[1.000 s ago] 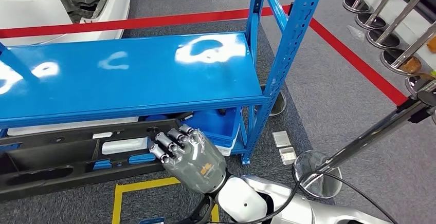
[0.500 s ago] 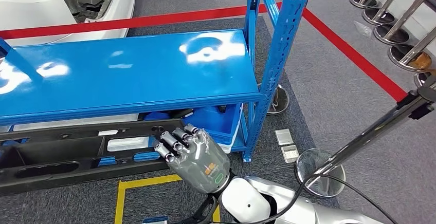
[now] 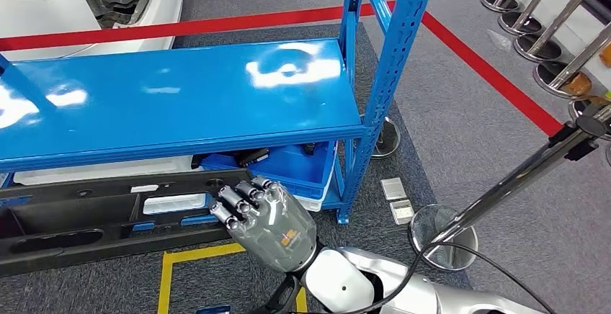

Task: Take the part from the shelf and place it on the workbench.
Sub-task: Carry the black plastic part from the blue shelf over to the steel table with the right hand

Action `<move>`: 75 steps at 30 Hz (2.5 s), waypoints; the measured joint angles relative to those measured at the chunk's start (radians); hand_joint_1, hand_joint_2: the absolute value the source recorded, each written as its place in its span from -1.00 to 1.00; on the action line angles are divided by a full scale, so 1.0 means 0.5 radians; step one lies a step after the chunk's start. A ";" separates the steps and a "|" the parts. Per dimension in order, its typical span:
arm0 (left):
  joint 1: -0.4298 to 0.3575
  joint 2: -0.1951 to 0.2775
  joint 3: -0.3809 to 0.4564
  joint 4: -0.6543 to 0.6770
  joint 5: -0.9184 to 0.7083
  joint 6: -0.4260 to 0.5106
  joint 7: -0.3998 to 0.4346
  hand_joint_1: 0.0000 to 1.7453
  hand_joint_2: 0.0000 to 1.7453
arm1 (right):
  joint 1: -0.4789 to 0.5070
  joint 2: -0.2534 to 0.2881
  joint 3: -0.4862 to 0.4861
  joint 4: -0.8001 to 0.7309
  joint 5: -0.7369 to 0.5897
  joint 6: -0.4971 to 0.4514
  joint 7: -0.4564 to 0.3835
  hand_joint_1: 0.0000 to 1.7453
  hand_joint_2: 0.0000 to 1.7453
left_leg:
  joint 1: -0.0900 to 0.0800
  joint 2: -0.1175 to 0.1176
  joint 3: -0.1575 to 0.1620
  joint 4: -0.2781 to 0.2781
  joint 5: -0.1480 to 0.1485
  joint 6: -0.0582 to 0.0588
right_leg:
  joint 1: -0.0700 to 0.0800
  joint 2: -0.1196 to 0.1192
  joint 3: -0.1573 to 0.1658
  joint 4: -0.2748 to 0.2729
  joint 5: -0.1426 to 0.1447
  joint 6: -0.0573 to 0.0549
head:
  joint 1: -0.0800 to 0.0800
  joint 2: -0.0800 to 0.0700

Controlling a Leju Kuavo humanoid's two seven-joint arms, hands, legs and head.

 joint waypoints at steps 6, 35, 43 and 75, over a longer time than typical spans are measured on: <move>-0.003 0.000 0.000 0.000 0.000 0.000 0.000 -1.00 1.00 | 0.005 0.000 -0.007 0.001 0.002 -0.001 0.000 1.00 1.00 | 0.007 0.012 -0.022 -0.019 0.034 0.051 | -0.008 0.004 -0.206 0.521 -0.291 0.040 | 0.039 0.000; -0.013 -0.002 0.000 0.000 0.000 0.001 -0.002 -1.00 1.00 | -0.007 0.014 -0.010 0.014 -0.147 -0.019 0.023 1.00 1.00 | 0.006 0.014 -0.008 -0.032 0.039 0.053 | -0.006 0.006 -0.172 0.359 -0.215 0.029 | 0.033 0.000; -0.012 -0.002 0.000 0.000 0.000 0.001 -0.001 -1.00 1.00 | -0.009 0.019 -0.010 0.032 -0.184 -0.021 0.027 1.00 1.00 | -0.002 0.013 -0.083 0.014 0.075 0.020 | -0.010 0.008 0.106 -0.002 -0.084 0.019 | 0.048 0.000; -0.005 -0.004 0.000 0.000 0.000 -0.007 0.002 -1.00 1.00 | 0.002 0.050 -0.015 0.097 -0.323 -0.070 0.067 1.00 1.00 | -0.001 0.013 -0.111 0.029 0.092 -0.005 | -0.014 0.012 0.097 -0.004 -0.086 0.015 | 0.044 0.000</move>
